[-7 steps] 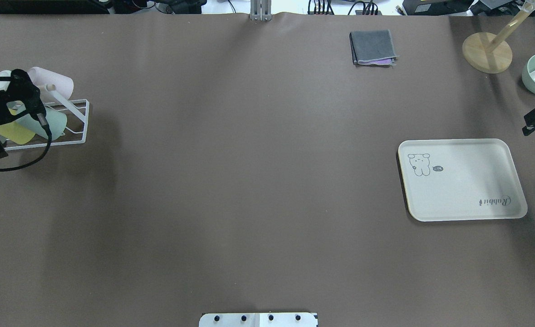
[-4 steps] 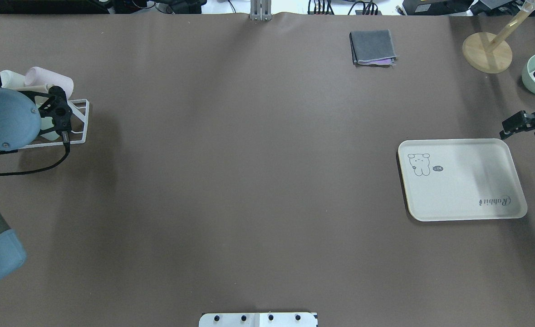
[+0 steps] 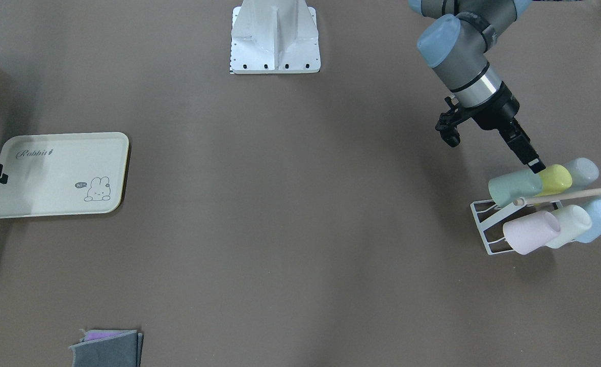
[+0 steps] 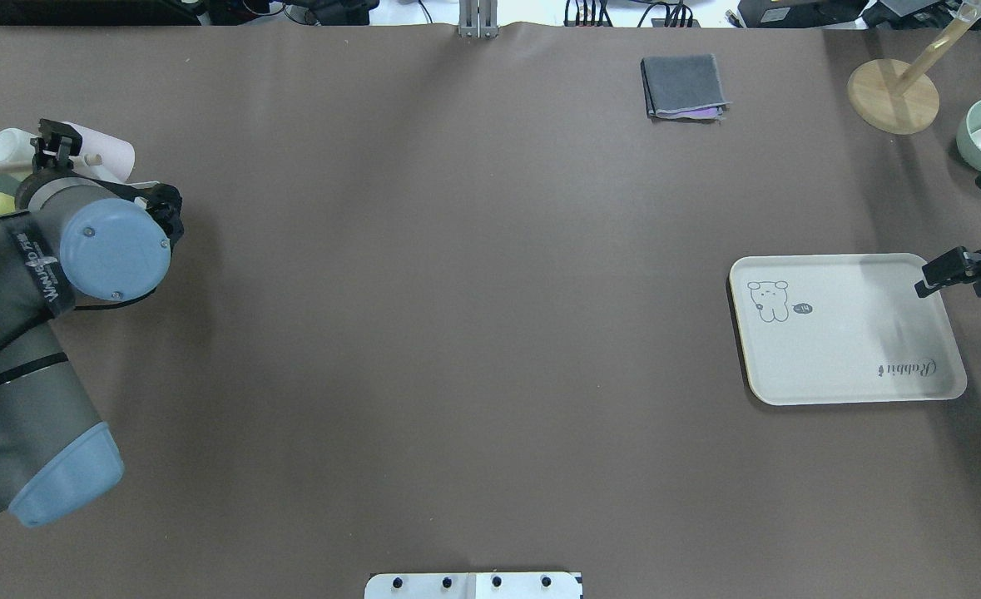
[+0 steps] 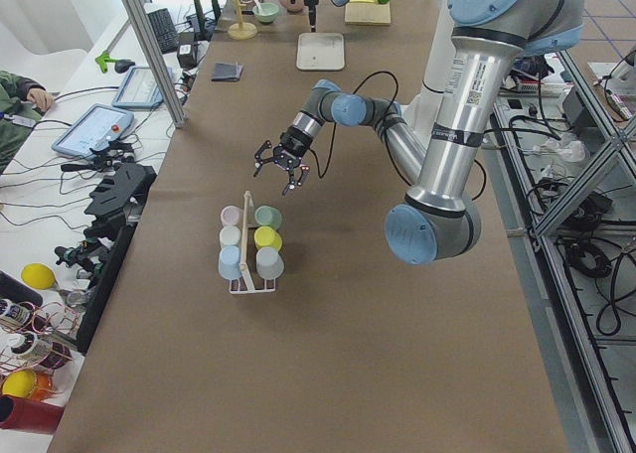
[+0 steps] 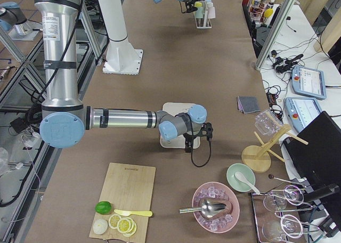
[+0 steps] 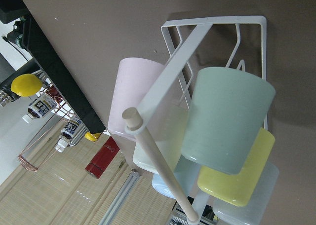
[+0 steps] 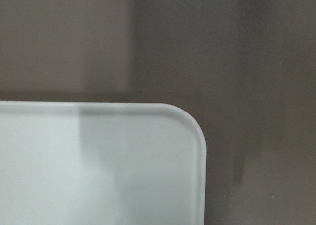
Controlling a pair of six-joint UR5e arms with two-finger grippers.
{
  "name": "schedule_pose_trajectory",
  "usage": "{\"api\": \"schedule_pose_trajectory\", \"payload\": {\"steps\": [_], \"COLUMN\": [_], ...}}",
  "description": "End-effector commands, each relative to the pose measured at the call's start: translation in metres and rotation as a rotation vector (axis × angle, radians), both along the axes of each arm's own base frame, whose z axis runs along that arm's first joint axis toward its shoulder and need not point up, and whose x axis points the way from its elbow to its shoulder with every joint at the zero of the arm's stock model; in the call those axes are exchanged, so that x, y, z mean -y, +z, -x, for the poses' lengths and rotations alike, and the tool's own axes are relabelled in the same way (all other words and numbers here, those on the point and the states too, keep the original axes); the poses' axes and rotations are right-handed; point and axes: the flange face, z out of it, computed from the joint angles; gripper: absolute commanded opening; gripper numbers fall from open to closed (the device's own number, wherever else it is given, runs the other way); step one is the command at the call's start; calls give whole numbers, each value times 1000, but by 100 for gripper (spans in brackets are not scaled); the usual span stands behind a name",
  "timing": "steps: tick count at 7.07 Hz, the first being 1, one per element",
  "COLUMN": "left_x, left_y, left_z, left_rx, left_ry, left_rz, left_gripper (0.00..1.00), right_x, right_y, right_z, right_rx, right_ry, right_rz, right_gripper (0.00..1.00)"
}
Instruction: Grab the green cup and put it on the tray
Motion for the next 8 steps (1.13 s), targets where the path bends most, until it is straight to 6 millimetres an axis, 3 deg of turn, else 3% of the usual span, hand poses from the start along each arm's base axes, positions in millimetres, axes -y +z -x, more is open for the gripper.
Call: {"api": "schedule_pose_trajectory", "payload": {"steps": [1, 2, 4, 5, 6, 8], "left_x": [0, 0, -13, -11, -10, -7], "left_y": [26, 30, 40, 49, 61, 73], "left_z": [-40, -42, -56, -62, -68, -73], "left_rx": [97, 109, 126, 143, 164, 158], "left_ry": [44, 45, 79, 83, 86, 88], "left_rz": [-2, -1, 8, 21, 35, 31], "left_gripper": [98, 98, 98, 98, 98, 98], "right_x": [-14, -14, -16, -16, -17, -20], "right_y": [16, 21, 20, 21, 22, 25], "right_z": [5, 7, 14, 14, 14, 13], "right_rx": [-10, -15, -18, -18, -19, -22], "right_ry": [-19, -23, -32, -33, -33, -39], "right_rz": [7, 14, 21, 21, 22, 25], "right_gripper": [98, 98, 83, 70, 64, 60]}}
